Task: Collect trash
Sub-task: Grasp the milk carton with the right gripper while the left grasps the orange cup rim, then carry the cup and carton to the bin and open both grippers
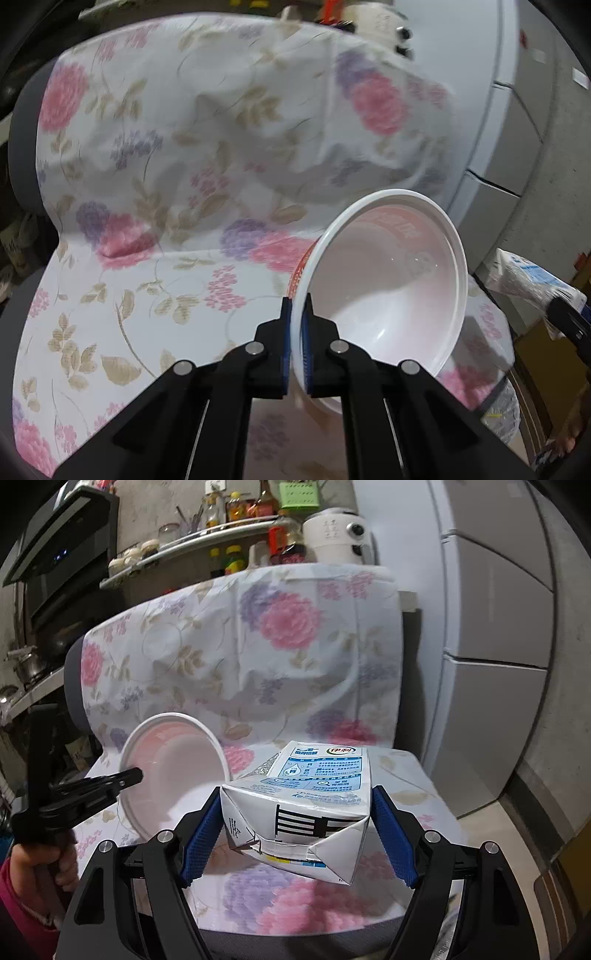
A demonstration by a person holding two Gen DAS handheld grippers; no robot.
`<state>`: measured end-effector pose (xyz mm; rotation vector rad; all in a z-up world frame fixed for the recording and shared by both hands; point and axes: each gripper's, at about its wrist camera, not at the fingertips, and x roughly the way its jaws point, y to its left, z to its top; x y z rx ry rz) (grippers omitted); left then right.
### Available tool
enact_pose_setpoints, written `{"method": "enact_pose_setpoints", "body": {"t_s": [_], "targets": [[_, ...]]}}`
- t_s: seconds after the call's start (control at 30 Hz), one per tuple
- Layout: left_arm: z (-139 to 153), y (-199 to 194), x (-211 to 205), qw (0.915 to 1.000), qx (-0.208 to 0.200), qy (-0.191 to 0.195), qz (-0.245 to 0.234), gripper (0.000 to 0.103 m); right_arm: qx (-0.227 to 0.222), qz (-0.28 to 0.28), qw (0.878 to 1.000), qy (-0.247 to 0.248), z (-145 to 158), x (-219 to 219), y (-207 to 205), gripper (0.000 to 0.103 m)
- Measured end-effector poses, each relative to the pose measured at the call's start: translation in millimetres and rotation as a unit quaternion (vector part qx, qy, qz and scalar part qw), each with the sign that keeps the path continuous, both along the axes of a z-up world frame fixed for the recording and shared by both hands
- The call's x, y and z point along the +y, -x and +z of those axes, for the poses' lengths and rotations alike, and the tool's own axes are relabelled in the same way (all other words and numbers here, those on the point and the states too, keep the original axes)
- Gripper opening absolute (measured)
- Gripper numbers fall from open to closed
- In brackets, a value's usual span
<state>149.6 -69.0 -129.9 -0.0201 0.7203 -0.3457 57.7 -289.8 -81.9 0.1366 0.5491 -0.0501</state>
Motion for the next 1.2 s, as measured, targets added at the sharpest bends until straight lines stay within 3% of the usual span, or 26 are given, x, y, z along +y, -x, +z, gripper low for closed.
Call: {"method": "enact_pose_setpoints", "body": {"t_s": [0.3, 0.57, 0.9, 1.2], "targets": [[7, 57, -35, 0.999, -0.033, -0.003, -0.031, 0.003, -0.033, -0.038, 0.999, 0.008, -4, -29, 52, 0.077], [5, 90, -74, 0.9958, -0.027, 0.014, -0.086, 0.003, -0.05, -0.085, 0.995, 0.019, -2, -57, 100, 0.077], [-10, 136, -167, 0.9785, -0.027, -0.001, -0.204, 0.003, -0.05, -0.177, 0.981, 0.058, -9, -108, 178, 0.078], [-43, 159, -253, 0.9605, -0.001, -0.025, -0.277, 0.003, -0.023, -0.261, 0.965, 0.024, -52, -175, 227, 0.078]]}}
